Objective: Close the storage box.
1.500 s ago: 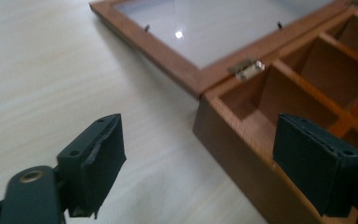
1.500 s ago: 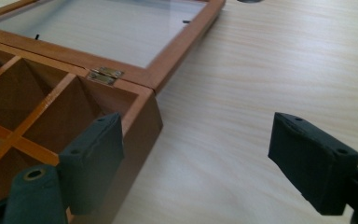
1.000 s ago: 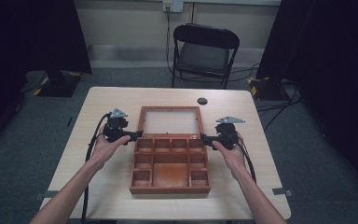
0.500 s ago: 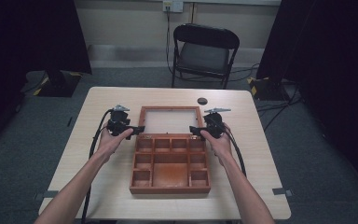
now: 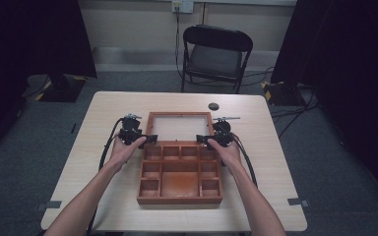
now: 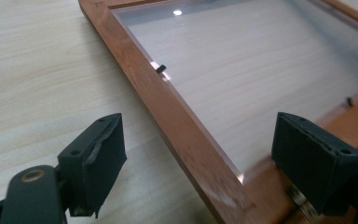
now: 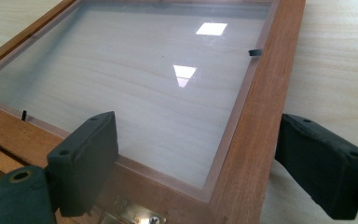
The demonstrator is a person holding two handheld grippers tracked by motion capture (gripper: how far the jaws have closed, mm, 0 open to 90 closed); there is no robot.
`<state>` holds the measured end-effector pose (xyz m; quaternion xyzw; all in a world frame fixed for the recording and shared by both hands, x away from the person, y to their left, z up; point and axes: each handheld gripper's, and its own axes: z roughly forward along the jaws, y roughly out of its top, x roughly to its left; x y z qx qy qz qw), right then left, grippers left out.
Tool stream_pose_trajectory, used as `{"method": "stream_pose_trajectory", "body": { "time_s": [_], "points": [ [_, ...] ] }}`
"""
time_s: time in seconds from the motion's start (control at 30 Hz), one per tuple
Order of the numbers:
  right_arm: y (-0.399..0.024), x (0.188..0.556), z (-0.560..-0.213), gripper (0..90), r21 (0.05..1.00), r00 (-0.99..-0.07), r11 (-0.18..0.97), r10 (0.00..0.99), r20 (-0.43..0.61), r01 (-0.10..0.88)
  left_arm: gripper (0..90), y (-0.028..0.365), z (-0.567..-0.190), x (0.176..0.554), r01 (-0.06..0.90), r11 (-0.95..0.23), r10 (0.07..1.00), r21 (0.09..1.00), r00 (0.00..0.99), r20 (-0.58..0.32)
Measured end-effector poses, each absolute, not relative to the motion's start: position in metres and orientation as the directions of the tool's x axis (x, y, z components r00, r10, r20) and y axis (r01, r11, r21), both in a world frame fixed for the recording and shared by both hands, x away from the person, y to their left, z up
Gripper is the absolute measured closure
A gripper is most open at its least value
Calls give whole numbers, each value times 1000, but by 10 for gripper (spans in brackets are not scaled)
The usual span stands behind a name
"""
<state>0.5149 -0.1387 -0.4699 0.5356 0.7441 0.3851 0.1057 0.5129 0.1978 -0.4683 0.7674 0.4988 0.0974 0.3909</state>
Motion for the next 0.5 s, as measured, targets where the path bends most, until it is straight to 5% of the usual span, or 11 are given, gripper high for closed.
{"method": "stream_pose_trajectory", "body": {
  "time_s": [0.5],
  "points": [
    [-145,523,-477,114,652,-410,84,836,365,753,153,194,-475,519,721,-157,813,675,482,-326]
  ]
}}
